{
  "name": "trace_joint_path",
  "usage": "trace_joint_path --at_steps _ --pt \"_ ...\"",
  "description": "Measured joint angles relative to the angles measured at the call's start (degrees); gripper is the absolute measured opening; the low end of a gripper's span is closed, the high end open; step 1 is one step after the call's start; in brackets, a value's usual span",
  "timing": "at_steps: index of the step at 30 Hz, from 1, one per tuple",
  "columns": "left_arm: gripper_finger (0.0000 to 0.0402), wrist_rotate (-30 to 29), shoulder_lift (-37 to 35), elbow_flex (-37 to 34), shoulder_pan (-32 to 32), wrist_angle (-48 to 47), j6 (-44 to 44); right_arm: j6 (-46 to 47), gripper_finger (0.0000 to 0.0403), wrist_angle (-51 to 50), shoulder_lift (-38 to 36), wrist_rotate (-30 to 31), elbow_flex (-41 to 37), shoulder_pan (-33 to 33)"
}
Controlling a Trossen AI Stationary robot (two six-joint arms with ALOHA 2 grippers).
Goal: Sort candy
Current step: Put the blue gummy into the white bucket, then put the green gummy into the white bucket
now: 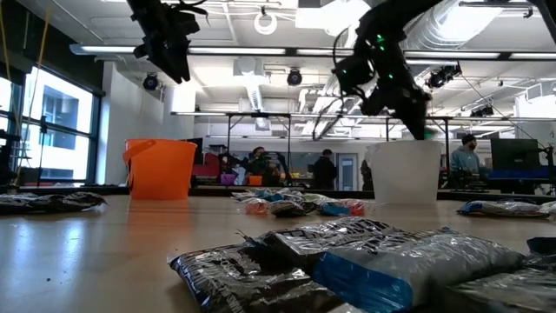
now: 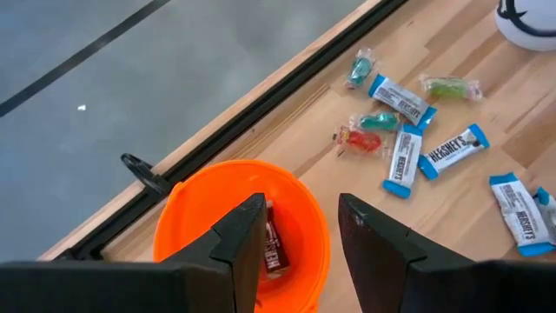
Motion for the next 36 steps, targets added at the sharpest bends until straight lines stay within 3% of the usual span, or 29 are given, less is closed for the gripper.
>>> trace_joint_path --at_steps 7,18,21,23,25,30,36 --pt "0.0133 -0.1 0.0 0.0 0.0 0.0 -1.0 3.1 0.0015 16.9 -7.3 -4.6 -11.1 -0.3" --pt "0.0133 -0.2 0.0 0.0 0.0 0.1 -3.7 5.2 0.0138 20.0 -12.6 -0.1 -12.2 -0.3" --pt "0.0133 -0.1 0.0 0.0 0.0 0.1 -4.7 8.7 0.0162 21.9 -12.8 -7.6 -12.2 -0.2" --pt "0.0133 -0.1 0.0 0.0 0.0 0.1 -5.2 10.2 0.0168 25.7 -12.8 -14.3 -12.2 0.9" --pt "0.0133 -0.1 0.0 0.0 -0.1 0.2 -5.5 10.8 0.0168 29.8 -12.8 -17.2 -12.2 2.6" --pt "0.0133 -0.1 0.0 0.0 -0.1 0.1 -5.6 11.8 0.0168 40.8 -12.8 -17.4 -12.2 5.8" --pt "0.0133 -0.1 0.0 0.0 -0.1 0.1 -5.5 11.6 0.0168 43.0 -10.7 -12.9 -12.2 7.4"
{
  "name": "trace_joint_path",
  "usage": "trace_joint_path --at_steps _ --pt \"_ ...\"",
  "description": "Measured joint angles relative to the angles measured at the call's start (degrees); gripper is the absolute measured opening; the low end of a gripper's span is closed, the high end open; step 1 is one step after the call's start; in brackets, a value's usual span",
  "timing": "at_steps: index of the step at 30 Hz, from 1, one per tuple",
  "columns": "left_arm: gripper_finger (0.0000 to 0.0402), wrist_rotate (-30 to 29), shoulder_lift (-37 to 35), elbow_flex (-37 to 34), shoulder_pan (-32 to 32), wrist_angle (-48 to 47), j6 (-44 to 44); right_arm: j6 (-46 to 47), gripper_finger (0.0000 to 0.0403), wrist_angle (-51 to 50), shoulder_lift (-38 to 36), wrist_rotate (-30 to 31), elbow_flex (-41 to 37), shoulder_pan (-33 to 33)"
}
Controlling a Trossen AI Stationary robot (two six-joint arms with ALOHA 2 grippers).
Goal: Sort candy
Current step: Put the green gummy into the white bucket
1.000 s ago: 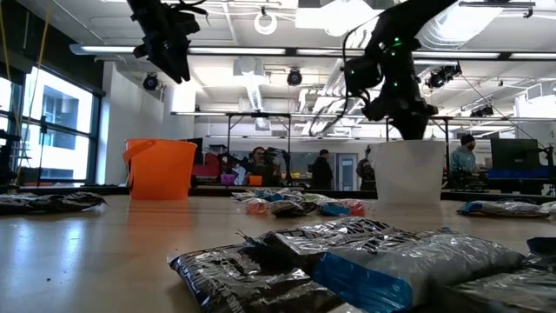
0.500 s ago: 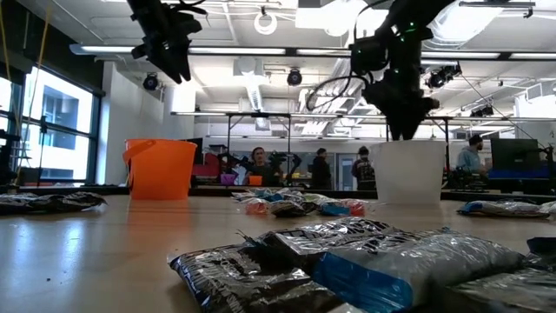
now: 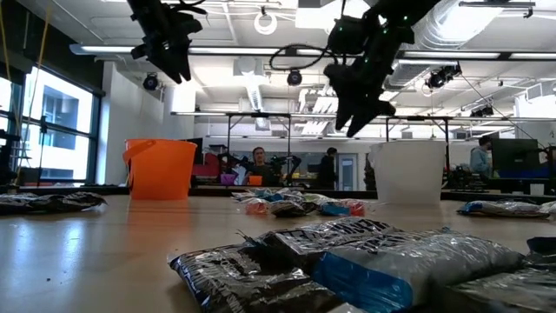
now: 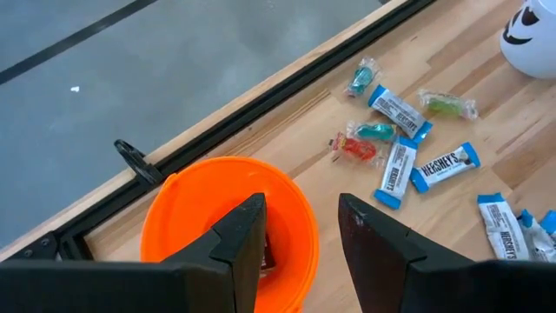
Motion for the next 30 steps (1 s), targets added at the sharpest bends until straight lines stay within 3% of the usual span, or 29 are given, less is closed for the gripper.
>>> trace_joint_path --at_steps 18,30 --pt "0.0133 0.2 0.0 0.0 0.0 -0.1 1.0 -5.0 0.0168 10.2 15.2 -1.6 0.0 -1.4" --pt "0.0133 0.2 0.0 0.0 0.0 -0.1 1.5 -4.9 0.0168 6.1 15.4 -1.9 8.0 -1.3"
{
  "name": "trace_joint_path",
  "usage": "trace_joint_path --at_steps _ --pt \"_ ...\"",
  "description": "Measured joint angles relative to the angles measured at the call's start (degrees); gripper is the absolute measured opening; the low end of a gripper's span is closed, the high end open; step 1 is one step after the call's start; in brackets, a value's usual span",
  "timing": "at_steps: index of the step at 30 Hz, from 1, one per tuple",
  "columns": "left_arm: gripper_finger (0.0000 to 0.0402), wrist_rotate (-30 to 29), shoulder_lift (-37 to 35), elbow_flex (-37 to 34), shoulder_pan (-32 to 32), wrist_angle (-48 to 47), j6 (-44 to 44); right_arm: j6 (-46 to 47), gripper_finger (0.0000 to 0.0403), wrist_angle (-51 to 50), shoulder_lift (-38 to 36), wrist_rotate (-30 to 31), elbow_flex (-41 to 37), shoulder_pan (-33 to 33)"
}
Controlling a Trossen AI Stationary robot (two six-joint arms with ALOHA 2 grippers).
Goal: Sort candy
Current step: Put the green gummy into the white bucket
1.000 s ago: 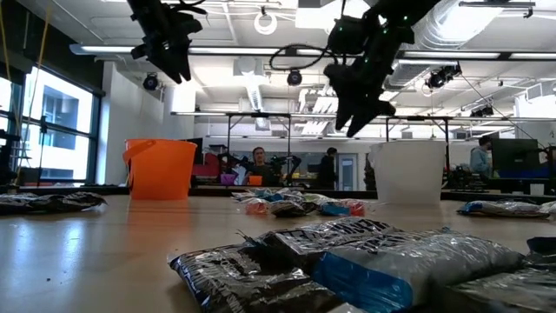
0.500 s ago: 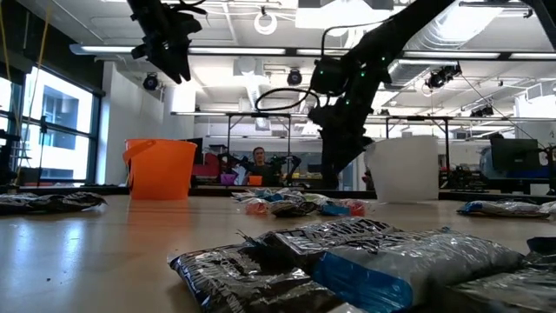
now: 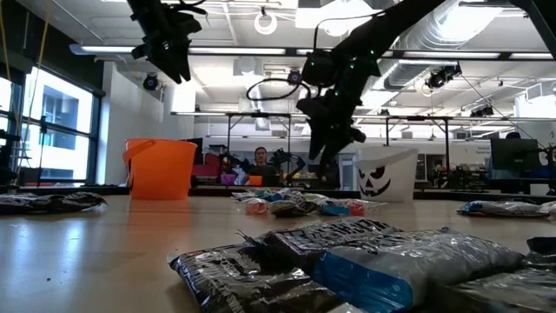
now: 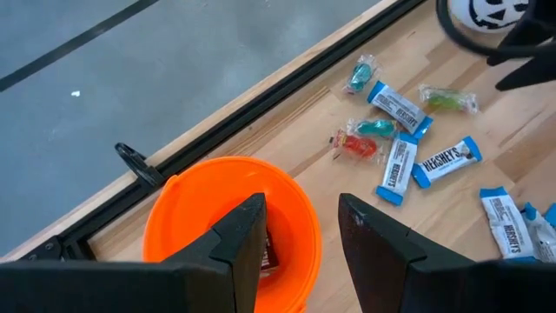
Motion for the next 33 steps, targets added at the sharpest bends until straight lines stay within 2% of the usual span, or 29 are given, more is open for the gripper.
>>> trace_joint_path --at_steps 5,11,33 --pt "0.0133 0.0 0.0 0.0 0.0 0.0 0.1 -1.2 0.0168 -1.0 0.0 1.5 3.2 0.0" --pt "0.0133 0.0 0.0 0.0 0.0 -0.1 0.1 -2.2 0.0168 -2.5 0.2 1.9 3.5 -0.1" --pt "0.0133 0.0 0.0 0.0 0.0 -0.2 0.0 -5.9 0.0168 -2.3 8.7 -0.3 3.5 -0.6"
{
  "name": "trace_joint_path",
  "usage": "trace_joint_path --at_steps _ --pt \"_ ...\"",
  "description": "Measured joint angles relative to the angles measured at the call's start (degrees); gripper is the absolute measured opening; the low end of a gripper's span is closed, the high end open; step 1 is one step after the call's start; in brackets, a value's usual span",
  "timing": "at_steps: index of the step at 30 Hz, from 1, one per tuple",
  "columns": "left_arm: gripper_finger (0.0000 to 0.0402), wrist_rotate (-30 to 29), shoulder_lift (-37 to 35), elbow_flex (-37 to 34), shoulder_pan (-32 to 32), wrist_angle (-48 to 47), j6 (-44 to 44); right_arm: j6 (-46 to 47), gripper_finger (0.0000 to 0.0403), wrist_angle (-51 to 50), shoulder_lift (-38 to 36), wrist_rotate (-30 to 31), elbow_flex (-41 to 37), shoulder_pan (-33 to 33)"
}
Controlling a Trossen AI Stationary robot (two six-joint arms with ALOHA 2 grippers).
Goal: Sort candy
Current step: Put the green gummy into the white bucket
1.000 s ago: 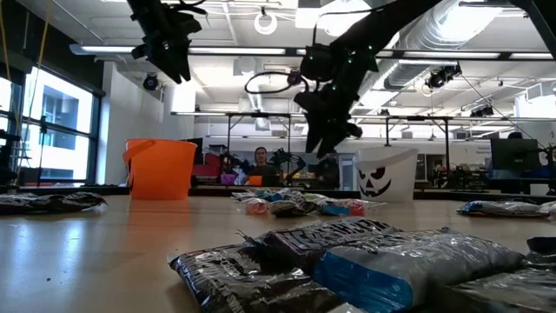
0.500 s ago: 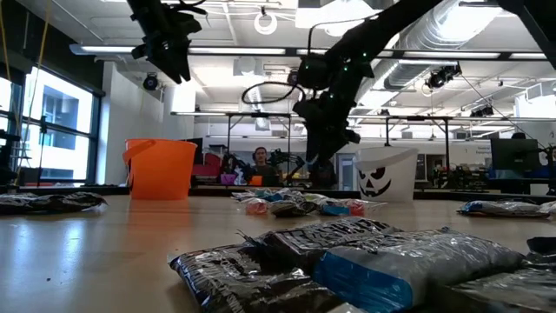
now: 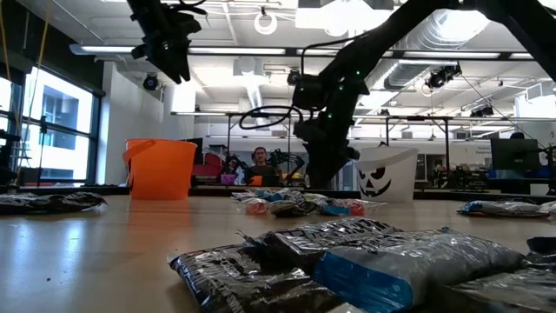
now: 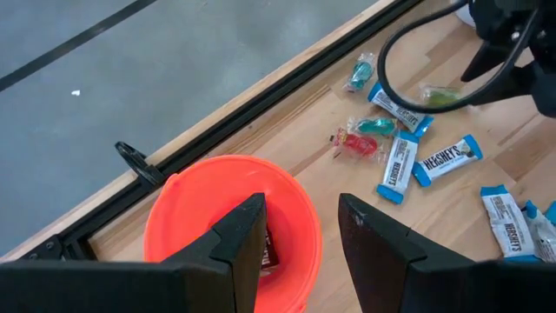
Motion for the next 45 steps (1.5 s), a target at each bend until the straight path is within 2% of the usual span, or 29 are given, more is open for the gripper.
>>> trace_joint_path --at_steps 12,28,35,37,45 --pt "0.0133 0.0 0.0 0.0 0.0 0.0 0.0 -2.6 0.0168 0.9 0.2 2.2 0.0 0.0" --pt "0.0133 0.0 0.0 0.0 0.0 0.0 0.0 -2.8 0.0168 0.5 0.2 2.0 0.0 -0.6" --pt "0.0133 0.0 0.0 0.0 0.0 0.0 -0.2 2.2 0.0168 0.0 3.1 0.3 0.0 -2.1" --pt "0.0133 0.0 0.0 0.0 0.0 0.0 -0.2 0.8 0.0168 0.3 4.3 -1.0 0.0 -2.2" --pt "0.0133 0.0 0.0 0.0 0.0 0.0 -0.1 -4.2 0.0168 1.0 5.1 2.2 0.1 -1.1"
